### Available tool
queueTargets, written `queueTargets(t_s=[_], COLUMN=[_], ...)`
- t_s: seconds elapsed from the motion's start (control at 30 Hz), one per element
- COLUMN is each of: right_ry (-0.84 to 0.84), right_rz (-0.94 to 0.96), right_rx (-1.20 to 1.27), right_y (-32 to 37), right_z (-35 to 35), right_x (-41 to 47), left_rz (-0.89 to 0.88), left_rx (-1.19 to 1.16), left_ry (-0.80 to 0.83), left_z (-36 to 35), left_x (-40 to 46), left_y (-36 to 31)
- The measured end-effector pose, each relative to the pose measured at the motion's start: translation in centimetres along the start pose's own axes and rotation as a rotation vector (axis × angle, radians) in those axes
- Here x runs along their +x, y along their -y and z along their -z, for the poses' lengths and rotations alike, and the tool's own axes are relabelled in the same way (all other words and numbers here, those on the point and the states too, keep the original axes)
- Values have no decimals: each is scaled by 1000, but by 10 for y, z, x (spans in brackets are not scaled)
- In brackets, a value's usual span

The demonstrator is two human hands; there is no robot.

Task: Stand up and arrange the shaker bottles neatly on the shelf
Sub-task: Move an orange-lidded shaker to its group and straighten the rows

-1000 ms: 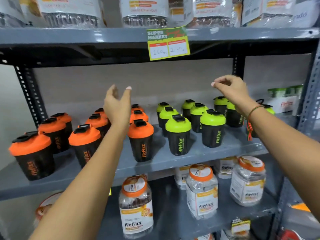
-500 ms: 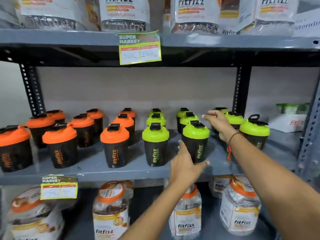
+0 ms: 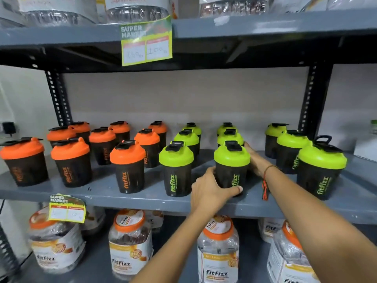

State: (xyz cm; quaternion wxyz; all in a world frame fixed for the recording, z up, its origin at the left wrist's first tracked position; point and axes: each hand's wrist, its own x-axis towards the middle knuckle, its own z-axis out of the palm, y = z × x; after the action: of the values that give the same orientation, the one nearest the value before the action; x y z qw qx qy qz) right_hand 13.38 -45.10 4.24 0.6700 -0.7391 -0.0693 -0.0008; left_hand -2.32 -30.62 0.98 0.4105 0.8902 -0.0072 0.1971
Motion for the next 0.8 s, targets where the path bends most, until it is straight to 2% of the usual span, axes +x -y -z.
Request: queueTargets(t_s=[0.2,0.53,0.8], right_ry=[26,112,100], right_rz=[-10,42,50], right_rx=[90,-51,-65], right_y=[-5,-6,-9], right_z=[5,13,17], right_x=[3,-7,-3], left_rz=[-13,-13,-15], left_rx=[-24,-77,-90], left_ry=[-12,30,42], left_z=[-5,-6,-8], left_x=[-2,0,1], left_y=[-2,0,1])
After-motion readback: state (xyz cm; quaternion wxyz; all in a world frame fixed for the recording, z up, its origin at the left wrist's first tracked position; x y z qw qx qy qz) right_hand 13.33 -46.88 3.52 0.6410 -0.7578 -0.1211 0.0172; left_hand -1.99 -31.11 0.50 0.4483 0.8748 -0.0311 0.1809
